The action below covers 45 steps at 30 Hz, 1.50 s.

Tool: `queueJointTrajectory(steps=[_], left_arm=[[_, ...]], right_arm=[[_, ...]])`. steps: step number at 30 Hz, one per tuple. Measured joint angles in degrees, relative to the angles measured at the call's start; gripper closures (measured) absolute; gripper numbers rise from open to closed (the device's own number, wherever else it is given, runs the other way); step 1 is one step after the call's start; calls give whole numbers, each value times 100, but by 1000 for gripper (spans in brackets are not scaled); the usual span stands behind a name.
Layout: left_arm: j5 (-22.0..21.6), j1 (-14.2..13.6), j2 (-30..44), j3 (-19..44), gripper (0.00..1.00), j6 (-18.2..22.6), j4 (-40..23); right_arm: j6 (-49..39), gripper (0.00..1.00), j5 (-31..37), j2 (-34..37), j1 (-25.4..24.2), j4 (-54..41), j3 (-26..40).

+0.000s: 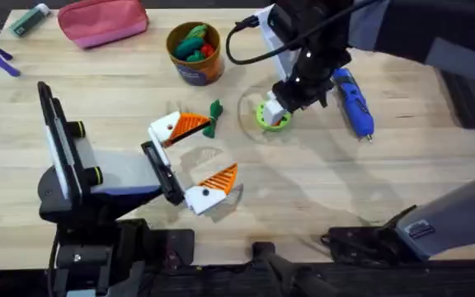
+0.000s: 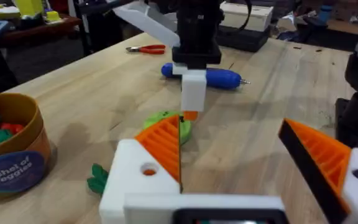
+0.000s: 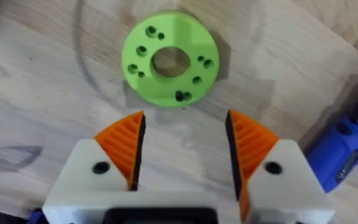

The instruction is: Pick up the gripper from the table and insert it into the empty holder that is missing its gripper. Then pick up a screw, insert it into the mounting hole, and use the screwdriver to tighten it. Finally, clean up the table by picking up the vegetable and placing it into the bucket.

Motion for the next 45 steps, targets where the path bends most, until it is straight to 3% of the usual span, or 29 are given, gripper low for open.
queueJointTrajectory(steps=[15, 28, 45], left_arm=[[1, 0, 1, 0, 15, 1, 0], [-1, 0, -1, 0, 15, 1, 0], [0, 0, 0, 0, 15, 0, 0]], right_arm=[[0, 371, -209, 503, -66, 204, 0], [2, 523, -210, 511, -94, 346, -7], [2, 604, -214, 511, -83, 353, -7]])
